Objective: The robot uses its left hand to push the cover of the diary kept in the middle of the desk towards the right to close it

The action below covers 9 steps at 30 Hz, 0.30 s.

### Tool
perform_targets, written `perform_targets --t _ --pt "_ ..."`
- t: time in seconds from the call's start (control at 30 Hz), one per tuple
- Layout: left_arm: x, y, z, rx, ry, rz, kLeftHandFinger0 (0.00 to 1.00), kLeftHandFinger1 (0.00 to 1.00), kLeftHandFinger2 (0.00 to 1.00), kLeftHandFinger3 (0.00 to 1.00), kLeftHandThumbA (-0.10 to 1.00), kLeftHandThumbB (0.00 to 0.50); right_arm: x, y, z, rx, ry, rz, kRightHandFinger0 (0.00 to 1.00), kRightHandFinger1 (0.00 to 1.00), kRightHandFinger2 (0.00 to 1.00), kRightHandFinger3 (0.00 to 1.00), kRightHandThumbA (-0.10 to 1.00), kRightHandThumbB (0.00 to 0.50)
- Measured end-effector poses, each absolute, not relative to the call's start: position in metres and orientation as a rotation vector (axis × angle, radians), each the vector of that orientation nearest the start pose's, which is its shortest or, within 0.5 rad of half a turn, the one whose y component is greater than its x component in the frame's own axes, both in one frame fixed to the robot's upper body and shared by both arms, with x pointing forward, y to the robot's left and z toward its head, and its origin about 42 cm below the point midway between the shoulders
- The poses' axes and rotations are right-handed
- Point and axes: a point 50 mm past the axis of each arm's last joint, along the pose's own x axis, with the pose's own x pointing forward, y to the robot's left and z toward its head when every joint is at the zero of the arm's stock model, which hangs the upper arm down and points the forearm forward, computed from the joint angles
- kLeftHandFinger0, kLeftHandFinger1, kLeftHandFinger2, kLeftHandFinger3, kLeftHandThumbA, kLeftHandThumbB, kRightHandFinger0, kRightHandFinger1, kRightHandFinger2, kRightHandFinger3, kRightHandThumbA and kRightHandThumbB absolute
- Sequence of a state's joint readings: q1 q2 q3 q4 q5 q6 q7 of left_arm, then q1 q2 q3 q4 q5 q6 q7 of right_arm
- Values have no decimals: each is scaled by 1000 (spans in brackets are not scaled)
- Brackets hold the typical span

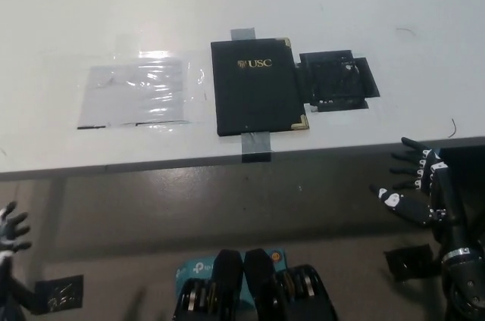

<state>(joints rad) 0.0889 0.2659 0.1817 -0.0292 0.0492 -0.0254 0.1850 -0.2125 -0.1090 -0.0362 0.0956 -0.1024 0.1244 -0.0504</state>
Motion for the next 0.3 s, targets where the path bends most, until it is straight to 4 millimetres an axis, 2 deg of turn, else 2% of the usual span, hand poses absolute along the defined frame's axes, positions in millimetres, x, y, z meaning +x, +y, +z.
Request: perform_targets --t 0.07,0.1,0.13,0.23,0.3 --pt "242 370 97 264 8 422 581 682 729 803 1000 278 354 -246 130 -207 1 -66 472 621 728 852 868 86" --pt "240 374 92 237 14 445 579 677 724 791 1000 311 355 -246 131 -207 -1 -67 469 617 727 853 862 94" --pt "238 378 88 201 17 468 566 665 711 775 1000 313 355 -247 132 -206 -4 -68 469 616 725 852 858 94" --pt "239 381 88 129 0 491 523 641 695 766 1000 290 358 -247 135 -200 -11 -70 465 619 727 854 852 79" --pt "241 382 90 98 -15 493 547 664 712 782 1000 330 358 -246 136 -198 -14 -70 462 624 736 858 856 82"
